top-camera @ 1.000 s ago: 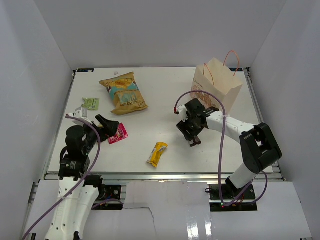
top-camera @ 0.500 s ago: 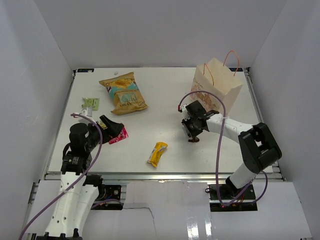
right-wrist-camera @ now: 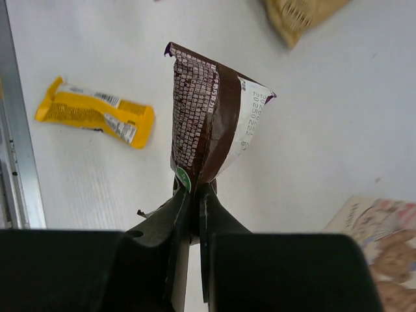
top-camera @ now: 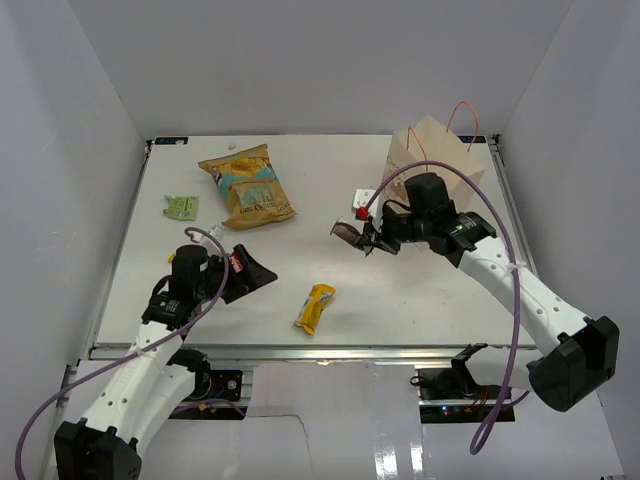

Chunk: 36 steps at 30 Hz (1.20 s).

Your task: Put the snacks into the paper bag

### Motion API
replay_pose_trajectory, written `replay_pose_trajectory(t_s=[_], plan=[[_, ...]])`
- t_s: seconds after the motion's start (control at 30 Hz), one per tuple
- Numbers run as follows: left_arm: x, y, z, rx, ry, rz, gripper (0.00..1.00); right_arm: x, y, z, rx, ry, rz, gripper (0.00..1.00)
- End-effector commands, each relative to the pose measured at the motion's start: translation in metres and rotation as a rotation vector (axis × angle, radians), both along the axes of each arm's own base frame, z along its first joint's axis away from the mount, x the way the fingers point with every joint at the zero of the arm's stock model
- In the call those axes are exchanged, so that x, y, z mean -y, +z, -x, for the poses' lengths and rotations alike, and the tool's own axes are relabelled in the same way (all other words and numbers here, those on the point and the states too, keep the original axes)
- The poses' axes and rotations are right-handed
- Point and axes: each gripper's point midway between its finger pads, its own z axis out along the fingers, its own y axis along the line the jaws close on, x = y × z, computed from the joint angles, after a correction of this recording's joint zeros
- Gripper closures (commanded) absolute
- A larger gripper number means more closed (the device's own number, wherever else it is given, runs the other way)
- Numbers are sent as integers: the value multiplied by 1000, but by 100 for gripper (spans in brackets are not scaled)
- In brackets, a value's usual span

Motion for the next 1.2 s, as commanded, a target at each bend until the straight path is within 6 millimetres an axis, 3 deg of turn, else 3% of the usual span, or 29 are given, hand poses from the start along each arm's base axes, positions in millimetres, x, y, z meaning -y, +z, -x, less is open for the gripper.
replay_pose_trajectory(t_s=[0.0, 0.03, 0.1, 0.13, 0.17, 0.27, 0.4, 0.47, 0.5, 0.57, 0.6, 0.63, 0.73, 0.9, 0.97, 1.0, 1.07, 1.1, 1.17], plan=[[15, -2, 1, -9, -19, 3, 7, -11, 68, -5, 163, 110, -114, 92], [21, -8, 3, -33, -26, -14, 7, -8, 97, -20, 210, 61, -152, 92], [27, -12, 4, -50, -34, -29, 8, -1, 136, -39, 245, -23, -228, 92], [32, -19, 6, -68, -43, -51, 8, 11, 151, -56, 263, -91, -254, 92], [35, -21, 6, -81, -45, -57, 9, 19, 181, -65, 312, -139, -296, 92], [44, -35, 8, -127, -55, -106, 13, 52, 231, -95, 365, -316, -404, 92], [61, -47, 7, -169, -69, -175, 15, 98, 259, -127, 408, -591, -478, 92], [73, -53, 11, -169, -96, -222, 15, 115, 259, -138, 416, -683, -493, 92], [78, -64, 12, -198, -104, -254, 15, 127, 251, -146, 418, -762, -479, 92], [93, -63, 14, -189, -139, -283, 15, 142, 241, -156, 413, -840, -467, 92], [98, -74, 16, -216, -158, -313, 15, 152, 236, -161, 416, -893, -453, 92], [108, -70, 16, -202, -178, -319, 18, 161, 223, -167, 398, -923, -431, 92], [118, -84, 17, -209, -209, -385, 21, 176, 194, -178, 357, -971, -382, 92], [132, -85, 14, -195, -233, -429, 24, 184, 150, -181, 307, -961, -291, 89], [134, -86, 13, -190, -237, -449, 25, 180, 133, -177, 272, -914, -249, 80], [134, -88, 13, -192, -239, -460, 26, 176, 121, -172, 224, -886, -219, 68], [136, -88, 12, -186, -241, -477, 27, 169, 120, -166, 191, -821, -203, 57], [136, -90, 13, -191, -245, -489, 29, 164, 118, -161, 181, -762, -199, 40], [135, -95, 13, -198, -247, -518, 31, 158, 119, -149, 170, -704, -194, 23]])
